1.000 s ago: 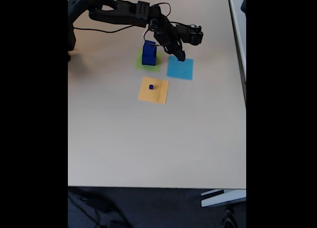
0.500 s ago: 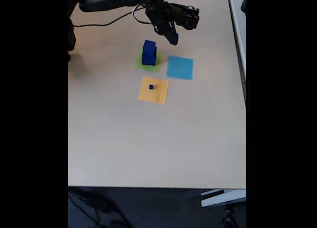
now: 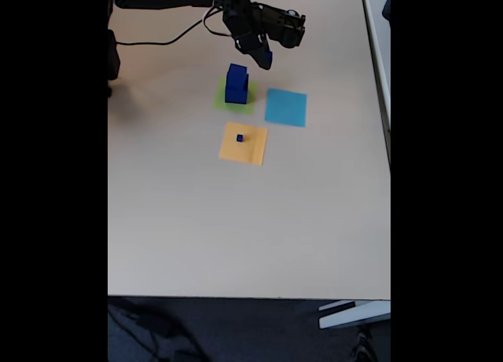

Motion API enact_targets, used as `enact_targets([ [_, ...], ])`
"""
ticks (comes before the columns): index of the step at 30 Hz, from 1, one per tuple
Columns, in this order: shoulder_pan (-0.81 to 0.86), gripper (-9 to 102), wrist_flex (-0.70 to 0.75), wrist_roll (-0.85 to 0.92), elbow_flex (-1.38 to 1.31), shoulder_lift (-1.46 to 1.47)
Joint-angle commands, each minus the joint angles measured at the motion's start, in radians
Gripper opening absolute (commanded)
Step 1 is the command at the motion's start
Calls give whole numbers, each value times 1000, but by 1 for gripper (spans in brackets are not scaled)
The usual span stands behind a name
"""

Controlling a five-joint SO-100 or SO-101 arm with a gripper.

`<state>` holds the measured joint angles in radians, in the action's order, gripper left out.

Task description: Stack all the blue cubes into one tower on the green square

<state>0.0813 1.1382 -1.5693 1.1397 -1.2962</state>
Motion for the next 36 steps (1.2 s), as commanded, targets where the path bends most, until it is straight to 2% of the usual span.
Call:
enact_targets([
  [1, 18, 6, 8, 21, -18, -109],
  [14, 26, 5, 25, -12, 173, -245],
  [27, 29, 5, -54, -21, 347, -324],
  [36, 28, 5, -55, -38, 380, -333],
])
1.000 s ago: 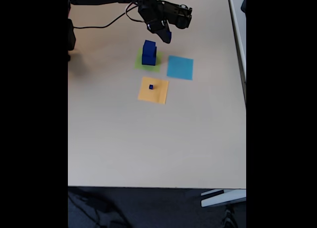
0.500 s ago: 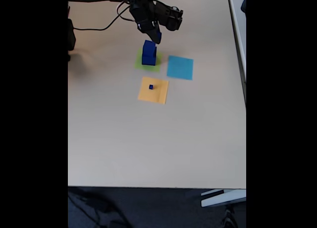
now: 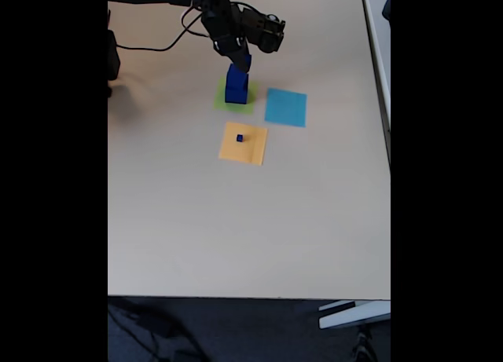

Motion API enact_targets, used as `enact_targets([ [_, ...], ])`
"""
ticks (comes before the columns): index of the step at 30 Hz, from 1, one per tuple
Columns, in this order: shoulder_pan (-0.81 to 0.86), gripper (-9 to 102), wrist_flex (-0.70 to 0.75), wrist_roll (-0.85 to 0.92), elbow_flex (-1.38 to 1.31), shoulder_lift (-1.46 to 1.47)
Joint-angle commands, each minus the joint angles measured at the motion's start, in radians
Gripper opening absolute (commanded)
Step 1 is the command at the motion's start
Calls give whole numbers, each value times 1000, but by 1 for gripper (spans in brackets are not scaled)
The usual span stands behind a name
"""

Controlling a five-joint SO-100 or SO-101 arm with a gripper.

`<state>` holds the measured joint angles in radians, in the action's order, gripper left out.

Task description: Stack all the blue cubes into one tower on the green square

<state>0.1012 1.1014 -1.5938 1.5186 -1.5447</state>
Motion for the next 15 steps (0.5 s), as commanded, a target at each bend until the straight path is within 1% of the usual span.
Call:
enact_targets([
  [1, 6, 5, -18, -17, 8, -86],
  [15, 23, 5, -21, -23, 54, -97],
])
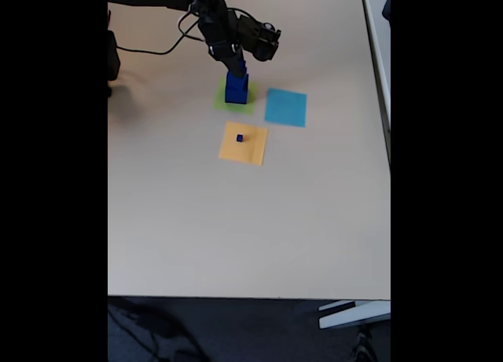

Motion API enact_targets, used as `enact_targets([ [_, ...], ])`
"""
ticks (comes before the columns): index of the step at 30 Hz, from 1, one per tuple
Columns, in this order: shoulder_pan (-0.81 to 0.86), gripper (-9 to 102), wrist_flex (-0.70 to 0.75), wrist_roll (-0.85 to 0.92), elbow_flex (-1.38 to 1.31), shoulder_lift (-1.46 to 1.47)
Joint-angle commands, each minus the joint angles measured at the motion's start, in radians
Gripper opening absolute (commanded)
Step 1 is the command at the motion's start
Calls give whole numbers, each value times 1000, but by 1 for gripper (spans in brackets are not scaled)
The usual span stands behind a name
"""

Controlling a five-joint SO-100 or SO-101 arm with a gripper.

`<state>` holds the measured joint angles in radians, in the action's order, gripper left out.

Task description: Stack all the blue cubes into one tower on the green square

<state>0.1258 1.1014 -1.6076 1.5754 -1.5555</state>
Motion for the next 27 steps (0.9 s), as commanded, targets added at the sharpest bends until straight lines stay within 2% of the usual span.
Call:
enact_targets([
  [1, -2, 5, -23, -11, 2, -86],
  [27, -29, 9, -15, -26, -49, -64],
])
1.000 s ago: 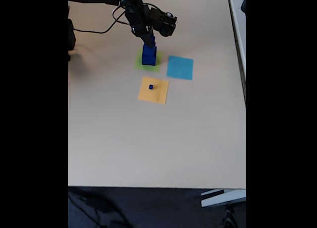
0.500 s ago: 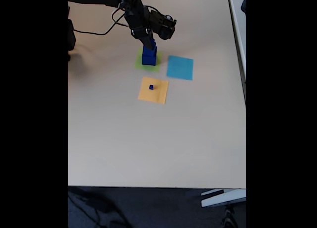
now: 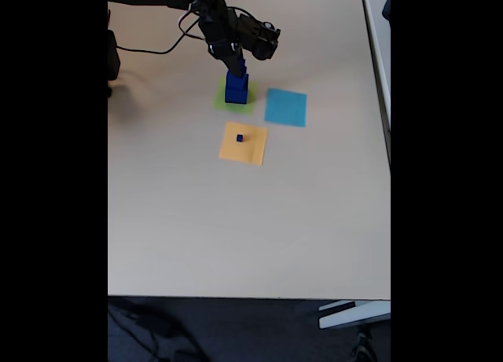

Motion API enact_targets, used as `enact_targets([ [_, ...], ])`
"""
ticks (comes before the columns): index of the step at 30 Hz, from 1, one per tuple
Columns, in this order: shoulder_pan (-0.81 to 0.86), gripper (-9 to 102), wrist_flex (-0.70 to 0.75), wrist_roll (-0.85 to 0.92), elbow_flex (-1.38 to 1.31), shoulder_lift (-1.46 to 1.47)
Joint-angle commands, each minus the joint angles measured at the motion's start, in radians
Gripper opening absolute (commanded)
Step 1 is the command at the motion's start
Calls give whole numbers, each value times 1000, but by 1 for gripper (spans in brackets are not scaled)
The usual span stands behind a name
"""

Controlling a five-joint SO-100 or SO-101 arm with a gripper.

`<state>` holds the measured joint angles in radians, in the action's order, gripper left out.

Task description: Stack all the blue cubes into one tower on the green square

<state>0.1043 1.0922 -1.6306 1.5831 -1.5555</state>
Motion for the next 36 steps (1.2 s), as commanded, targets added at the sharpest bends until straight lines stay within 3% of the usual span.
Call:
enact_targets([
  [1, -8, 10, -9, 0, -58, -63],
  [17, -9, 21, -17, 14, -94, -54],
  [27, -2, 22, -112, 74, -256, 2],
  [36, 112, 22, -224, 193, -275, 64],
])
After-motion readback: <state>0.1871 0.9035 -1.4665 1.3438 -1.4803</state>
